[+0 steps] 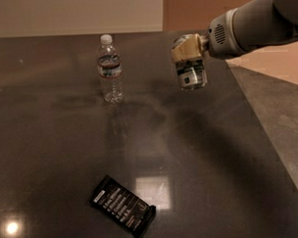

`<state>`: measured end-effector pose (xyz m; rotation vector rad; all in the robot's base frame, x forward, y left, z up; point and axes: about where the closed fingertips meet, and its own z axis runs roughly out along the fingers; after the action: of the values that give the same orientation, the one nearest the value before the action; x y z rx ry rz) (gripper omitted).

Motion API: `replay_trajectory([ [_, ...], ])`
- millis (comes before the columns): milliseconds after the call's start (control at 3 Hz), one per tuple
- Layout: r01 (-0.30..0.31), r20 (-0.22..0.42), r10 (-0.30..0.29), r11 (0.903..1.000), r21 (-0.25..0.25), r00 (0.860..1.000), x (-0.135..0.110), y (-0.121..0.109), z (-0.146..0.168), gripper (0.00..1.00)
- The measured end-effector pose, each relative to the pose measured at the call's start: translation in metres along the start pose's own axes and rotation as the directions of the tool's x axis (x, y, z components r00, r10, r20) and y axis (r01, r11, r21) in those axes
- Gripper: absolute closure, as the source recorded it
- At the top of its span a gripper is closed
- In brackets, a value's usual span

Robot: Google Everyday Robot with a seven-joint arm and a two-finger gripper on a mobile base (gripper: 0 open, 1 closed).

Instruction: Place 7up can upright

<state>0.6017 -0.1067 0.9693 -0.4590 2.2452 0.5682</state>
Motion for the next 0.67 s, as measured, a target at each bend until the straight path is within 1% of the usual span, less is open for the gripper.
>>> replay_trajectory([
  [333, 0.099, 0.001, -0.099, 0.9950, -0.006, 0.995, 0.0000, 0.0012, -0.0011, 1.00],
  [667, 0.100, 0.001, -0.100, 0.9949, -0.005, 0.995, -0.0001, 0.0014, -0.0010, 1.00],
])
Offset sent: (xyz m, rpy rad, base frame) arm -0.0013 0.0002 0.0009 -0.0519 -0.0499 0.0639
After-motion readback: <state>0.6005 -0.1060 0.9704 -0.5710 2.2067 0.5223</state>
